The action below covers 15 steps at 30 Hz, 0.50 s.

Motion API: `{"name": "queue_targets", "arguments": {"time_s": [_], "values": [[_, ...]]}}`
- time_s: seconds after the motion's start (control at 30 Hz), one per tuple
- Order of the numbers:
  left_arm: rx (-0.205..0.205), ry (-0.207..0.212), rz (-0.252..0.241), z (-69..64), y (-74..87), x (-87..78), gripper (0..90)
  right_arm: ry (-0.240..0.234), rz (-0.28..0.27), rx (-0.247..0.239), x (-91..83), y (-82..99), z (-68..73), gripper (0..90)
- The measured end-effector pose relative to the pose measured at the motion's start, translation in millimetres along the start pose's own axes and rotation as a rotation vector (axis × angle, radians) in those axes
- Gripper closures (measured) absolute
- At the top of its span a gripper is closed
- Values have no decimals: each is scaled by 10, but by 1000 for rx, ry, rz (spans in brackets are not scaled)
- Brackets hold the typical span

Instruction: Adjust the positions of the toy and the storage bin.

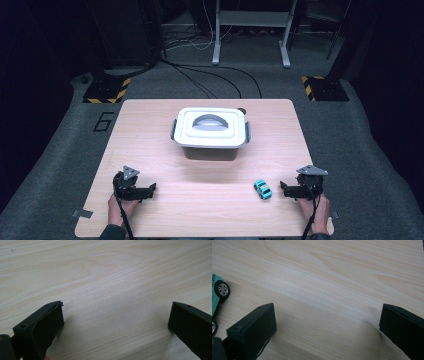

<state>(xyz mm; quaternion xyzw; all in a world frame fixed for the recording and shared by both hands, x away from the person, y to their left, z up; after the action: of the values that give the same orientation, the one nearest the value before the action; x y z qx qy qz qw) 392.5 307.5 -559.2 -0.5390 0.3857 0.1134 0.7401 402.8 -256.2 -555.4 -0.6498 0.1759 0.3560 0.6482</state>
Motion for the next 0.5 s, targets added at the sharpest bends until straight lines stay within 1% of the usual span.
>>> {"name": "queue_targets", "arguments": {"time_s": [0.17,0.23,0.3,0.33,0.43,0.5], "values": [[6,3,1,4,-2,1,0,-26,10,-4,11,-4,-2,1],[6,3,1,4,-2,1,0,-24,9,-19,9,-3,-3,1],[6,3,1,5,-2,1,0,-25,10,-19,9,-3,-3,1],[7,3,2,4,-2,1,0,-29,12,-9,11,-3,-2,1],[6,4,2,4,-2,1,0,-31,17,-2,12,-4,-4,1],[7,4,2,5,-3,1,0,-34,21,-5,15,-4,-11,1]]}}
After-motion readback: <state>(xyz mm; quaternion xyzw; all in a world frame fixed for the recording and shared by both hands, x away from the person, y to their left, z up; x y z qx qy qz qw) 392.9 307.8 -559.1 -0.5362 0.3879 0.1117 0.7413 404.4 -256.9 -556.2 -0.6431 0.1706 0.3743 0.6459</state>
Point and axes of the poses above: each handheld gripper's, and its own axes: x roughly forward along the jaws, y roughly out of its underside, z roughly to its left, the point moved 4 cm from there along x, roughly forward along the jaws, and after that the axes turned 10 degrees about x, right-handed, at the moved point
